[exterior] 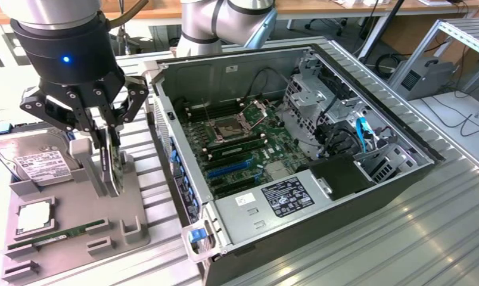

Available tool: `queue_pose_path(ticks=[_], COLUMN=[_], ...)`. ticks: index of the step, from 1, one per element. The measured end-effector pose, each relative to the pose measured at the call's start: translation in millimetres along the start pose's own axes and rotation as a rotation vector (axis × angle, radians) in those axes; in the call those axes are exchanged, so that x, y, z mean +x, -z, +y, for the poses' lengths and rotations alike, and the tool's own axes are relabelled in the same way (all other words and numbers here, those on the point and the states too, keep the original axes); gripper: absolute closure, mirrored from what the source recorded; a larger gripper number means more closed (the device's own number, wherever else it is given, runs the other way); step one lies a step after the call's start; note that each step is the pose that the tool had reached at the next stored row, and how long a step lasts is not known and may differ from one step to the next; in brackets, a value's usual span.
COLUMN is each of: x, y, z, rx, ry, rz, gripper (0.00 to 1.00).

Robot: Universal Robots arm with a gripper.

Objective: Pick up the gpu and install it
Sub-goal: 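Pick up the gpu and move the gpu toward the slot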

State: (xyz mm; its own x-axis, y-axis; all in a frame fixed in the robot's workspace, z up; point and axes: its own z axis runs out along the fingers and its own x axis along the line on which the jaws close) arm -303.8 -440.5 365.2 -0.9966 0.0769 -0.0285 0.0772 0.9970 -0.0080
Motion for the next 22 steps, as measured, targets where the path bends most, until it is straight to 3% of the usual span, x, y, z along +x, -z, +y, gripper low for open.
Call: queue_pose_path(ticks=[22], x=[-0.3], y=[9.1], z=[0.0], rx=[-0.0001], ry=[0.000], rz=[-0.0001], gripper=[0.73])
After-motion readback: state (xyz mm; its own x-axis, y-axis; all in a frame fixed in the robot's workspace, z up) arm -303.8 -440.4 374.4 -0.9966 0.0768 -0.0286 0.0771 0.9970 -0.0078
